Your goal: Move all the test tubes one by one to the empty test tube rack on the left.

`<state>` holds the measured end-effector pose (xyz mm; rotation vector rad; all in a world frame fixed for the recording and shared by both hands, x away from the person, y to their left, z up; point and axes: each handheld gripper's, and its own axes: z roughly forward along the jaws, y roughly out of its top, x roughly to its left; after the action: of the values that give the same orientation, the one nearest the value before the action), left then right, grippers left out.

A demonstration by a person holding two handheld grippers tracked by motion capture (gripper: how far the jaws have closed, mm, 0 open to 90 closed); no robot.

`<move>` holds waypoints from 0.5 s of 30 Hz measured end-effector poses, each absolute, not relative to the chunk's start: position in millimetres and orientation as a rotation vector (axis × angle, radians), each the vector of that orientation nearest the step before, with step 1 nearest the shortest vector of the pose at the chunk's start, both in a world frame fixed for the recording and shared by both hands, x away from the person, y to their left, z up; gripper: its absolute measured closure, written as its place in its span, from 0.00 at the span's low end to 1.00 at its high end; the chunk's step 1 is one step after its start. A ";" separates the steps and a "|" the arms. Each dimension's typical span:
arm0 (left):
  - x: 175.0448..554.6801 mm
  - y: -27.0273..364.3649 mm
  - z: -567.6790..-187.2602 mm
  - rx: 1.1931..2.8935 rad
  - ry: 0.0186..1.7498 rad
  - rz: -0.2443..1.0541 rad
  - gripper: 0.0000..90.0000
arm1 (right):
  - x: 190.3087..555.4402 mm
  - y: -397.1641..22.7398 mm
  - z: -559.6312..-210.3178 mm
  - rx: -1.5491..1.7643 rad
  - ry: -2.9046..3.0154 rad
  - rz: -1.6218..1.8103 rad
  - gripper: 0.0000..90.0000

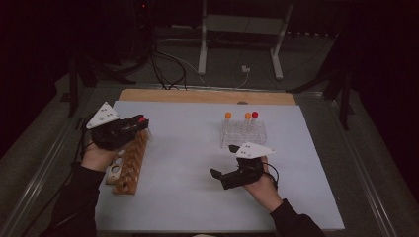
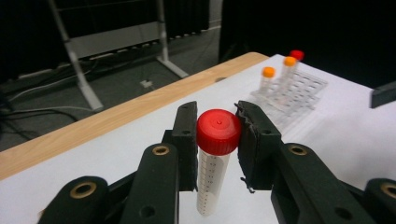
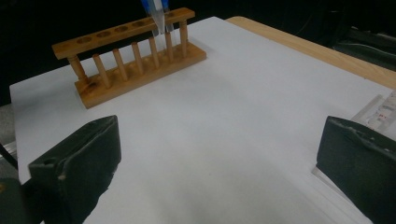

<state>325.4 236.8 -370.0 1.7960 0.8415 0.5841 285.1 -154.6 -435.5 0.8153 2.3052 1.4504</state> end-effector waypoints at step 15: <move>316.6 278.7 -373.2 1.788 0.951 0.677 0.79 | 285.0 -153.5 -436.6 0.804 2.315 1.447 0.00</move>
<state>316.6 278.7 -373.2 1.7879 0.9512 0.6770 285.0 -153.5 -436.6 0.8036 2.3153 1.4473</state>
